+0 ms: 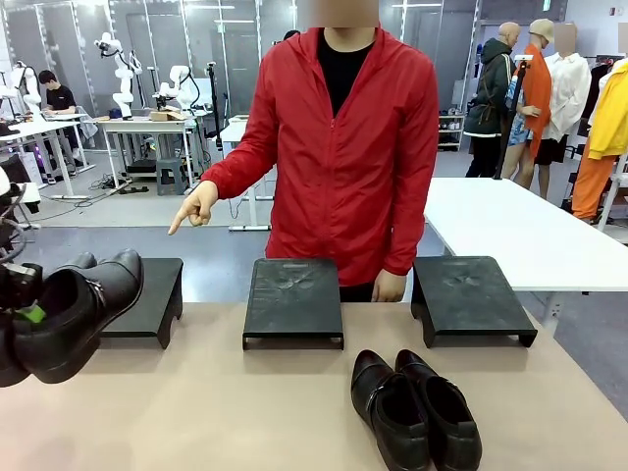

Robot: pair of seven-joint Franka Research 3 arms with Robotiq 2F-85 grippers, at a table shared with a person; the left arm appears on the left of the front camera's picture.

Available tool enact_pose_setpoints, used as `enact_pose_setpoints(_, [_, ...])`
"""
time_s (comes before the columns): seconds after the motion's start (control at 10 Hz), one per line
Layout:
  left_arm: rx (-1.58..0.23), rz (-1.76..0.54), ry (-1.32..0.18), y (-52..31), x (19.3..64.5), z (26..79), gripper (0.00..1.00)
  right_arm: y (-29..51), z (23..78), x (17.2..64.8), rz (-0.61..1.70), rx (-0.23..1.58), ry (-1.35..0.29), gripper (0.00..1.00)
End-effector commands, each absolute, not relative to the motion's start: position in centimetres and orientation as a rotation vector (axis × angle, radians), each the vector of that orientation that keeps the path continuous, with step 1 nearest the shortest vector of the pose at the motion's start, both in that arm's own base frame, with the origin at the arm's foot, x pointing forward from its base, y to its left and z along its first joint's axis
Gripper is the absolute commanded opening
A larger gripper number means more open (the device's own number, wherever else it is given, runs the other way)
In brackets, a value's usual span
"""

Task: Place the shoes on the stand as instructed by the person.
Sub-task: Pick up one pair of Shoes and place it on the Shoes Stand indicated by the person.

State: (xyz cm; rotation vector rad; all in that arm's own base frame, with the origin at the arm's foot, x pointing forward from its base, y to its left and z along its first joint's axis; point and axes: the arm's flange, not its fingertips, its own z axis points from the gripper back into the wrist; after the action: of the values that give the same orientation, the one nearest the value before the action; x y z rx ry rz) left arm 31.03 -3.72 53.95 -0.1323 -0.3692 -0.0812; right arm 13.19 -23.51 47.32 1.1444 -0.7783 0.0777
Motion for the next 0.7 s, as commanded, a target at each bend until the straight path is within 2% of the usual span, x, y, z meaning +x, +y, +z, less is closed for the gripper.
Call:
enact_pose_setpoints(0.0, [-0.134, -0.097, -0.423, -3.6, 29.9, 53.9, 0.00, -23.6, 47.5, 12.8, 0.090, 1.145, -0.802, 1.00])
enact_pose_setpoints(0.1, [-0.132, -0.081, -0.369, -3.7, 31.0, 54.0, 0.00, -23.6, 47.5, 12.8, 0.090, 1.145, -0.802, 1.00])
enact_pose_setpoints(0.6, [-0.132, -0.081, -0.369, -3.7, 31.0, 54.0, 0.00, -23.6, 47.5, 12.8, 0.090, 1.145, -0.802, 1.00])
